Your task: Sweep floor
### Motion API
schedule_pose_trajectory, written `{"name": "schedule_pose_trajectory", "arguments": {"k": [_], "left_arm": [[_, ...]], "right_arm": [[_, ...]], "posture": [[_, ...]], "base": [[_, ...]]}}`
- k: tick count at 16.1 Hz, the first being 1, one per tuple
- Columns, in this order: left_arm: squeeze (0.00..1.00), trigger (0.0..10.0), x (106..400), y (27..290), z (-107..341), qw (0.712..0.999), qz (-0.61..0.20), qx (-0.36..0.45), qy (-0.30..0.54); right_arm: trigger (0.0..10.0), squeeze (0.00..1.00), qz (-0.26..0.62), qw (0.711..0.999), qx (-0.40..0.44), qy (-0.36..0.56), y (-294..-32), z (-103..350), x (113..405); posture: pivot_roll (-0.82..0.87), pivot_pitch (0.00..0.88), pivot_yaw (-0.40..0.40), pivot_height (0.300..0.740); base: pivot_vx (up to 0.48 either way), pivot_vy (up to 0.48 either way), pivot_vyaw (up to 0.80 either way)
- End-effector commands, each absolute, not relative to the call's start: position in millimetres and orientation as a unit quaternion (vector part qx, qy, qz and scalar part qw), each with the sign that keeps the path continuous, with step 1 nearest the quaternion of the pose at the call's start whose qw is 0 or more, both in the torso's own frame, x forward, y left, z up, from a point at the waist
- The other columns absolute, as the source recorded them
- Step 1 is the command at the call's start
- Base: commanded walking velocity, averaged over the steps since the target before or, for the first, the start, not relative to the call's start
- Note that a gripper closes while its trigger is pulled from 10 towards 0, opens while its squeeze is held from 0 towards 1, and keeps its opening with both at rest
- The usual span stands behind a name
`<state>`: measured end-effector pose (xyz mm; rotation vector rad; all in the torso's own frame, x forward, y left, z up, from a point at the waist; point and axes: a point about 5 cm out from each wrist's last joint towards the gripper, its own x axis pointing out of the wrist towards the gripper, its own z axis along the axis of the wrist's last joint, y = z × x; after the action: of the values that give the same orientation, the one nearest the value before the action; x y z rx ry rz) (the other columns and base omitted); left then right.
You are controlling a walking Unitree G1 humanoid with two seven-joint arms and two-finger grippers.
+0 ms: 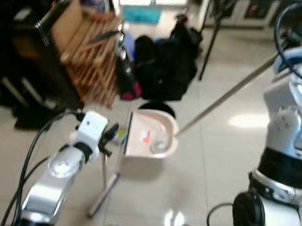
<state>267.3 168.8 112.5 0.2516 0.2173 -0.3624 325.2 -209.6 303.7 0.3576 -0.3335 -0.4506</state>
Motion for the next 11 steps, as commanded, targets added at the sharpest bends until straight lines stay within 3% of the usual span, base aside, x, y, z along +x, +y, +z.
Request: {"name": "schedule_pose_trajectory", "arguments": {"k": [1, 9, 11], "left_arm": [[0.0, 10.0, 267.8, 171.6, 119.3, 0.971, -0.18, 0.126, 0.094], [0.0, 10.0, 267.6, 170.9, 118.6, 0.971, -0.181, 0.123, 0.093], [0.0, 10.0, 266.4, 170.3, 118.0, 0.971, -0.185, 0.12, 0.091]], "right_arm": [[10.0, 0.0, -0.212, 0.94, 0.18, -0.199, -206.7, 319.4, 322.1], [10.0, 0.0, -0.21, 0.94, 0.179, -0.201, -206.8, 320.9, 323.3], [10.0, 0.0, -0.207, 0.941, 0.178, -0.201, -205.7, 321.4, 324.4]], "posture": [[-0.02, 0.106, 0.029, 0.74], [-0.02, 0.102, 0.026, 0.74], [-0.02, 0.101, 0.022, 0.74]], "base": [[0.371, 0.0, 0.0], [0.387, 0.0, 0.0], [0.163, 0.0, 0.0]]}}
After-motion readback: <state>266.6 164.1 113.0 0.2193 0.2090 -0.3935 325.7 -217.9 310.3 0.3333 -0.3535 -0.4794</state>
